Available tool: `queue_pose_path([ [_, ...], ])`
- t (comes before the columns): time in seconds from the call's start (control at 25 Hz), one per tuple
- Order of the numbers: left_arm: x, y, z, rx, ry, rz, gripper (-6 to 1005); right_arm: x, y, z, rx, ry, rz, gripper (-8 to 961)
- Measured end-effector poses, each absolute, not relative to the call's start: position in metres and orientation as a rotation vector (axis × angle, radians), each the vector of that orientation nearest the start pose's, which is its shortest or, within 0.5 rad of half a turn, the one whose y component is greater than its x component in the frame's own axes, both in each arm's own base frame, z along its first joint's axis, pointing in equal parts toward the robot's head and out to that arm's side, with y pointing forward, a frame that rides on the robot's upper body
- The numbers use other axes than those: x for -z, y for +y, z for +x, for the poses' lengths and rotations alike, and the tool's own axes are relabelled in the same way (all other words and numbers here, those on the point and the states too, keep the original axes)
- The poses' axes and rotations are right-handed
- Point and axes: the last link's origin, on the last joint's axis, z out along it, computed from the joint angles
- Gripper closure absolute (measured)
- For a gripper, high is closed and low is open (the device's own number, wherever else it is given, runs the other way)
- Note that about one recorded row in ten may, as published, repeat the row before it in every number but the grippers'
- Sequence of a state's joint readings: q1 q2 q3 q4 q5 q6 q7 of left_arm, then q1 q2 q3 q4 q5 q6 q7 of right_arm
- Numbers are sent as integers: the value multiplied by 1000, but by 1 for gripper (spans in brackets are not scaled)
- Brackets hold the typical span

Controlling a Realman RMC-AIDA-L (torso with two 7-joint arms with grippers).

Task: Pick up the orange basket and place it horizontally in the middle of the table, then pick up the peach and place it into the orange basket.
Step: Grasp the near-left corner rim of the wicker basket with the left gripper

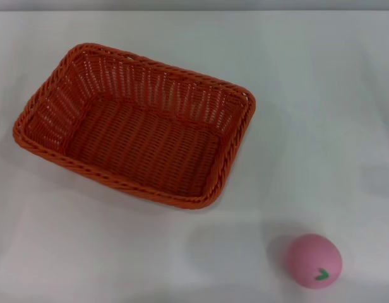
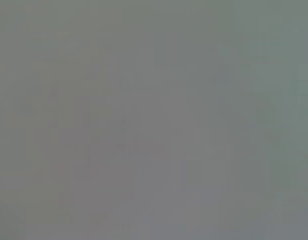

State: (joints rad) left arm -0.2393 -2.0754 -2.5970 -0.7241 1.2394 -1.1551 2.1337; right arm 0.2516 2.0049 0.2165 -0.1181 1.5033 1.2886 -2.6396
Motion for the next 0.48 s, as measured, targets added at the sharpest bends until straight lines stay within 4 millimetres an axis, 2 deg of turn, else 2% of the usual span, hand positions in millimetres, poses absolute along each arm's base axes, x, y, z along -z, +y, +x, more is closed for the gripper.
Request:
queue_pose_path([
  [0.48,-133,310,-368,745,-561,-1606,125,-72,245,432,-602,704,-1398,80],
])
